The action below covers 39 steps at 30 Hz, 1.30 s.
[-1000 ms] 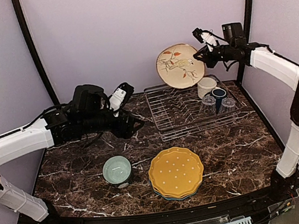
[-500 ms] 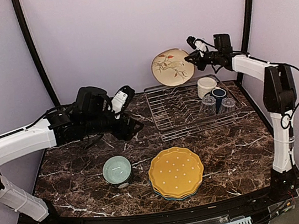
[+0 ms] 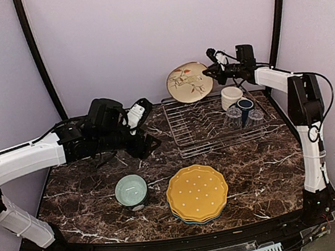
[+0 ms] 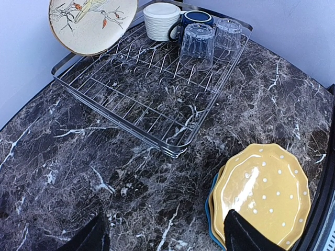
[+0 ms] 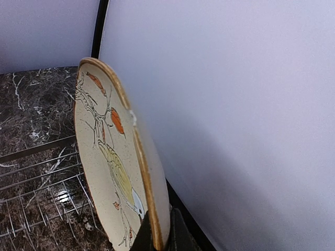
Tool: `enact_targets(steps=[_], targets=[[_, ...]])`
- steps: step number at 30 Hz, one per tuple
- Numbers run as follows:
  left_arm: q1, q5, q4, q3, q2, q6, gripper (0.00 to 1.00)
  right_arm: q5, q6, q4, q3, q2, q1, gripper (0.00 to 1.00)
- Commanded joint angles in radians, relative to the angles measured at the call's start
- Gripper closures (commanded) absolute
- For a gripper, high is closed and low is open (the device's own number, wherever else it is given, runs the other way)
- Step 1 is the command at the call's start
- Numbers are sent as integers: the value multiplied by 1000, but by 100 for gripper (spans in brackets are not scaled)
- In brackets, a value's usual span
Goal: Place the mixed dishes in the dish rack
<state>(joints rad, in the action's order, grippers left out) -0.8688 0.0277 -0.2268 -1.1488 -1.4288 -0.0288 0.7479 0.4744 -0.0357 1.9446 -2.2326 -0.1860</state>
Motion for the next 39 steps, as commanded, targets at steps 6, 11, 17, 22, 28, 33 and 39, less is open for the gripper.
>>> enact_targets(steps=[6, 11, 17, 22, 28, 33, 39], targets=[[0, 16, -20, 22, -2, 1, 26, 107, -35, -191, 107, -5, 20, 100], [-1, 17, -23, 24, -2, -1, 26, 115, -16, -167, 124, -28, 25, 100], [0, 17, -23, 24, -1, -3, 26, 121, -2, -163, 128, -53, 30, 100], [0, 17, -26, 26, -4, -3, 26, 121, 29, -133, 143, -80, 31, 100], [0, 15, -25, 24, -10, -3, 26, 131, 54, -85, 147, -100, 31, 100], [-1, 16, -27, 26, -7, -6, 26, 131, 93, -41, 126, -102, 32, 100], [-1, 17, -26, 33, 0, -8, 26, 121, 113, -11, 104, -110, 30, 100]])
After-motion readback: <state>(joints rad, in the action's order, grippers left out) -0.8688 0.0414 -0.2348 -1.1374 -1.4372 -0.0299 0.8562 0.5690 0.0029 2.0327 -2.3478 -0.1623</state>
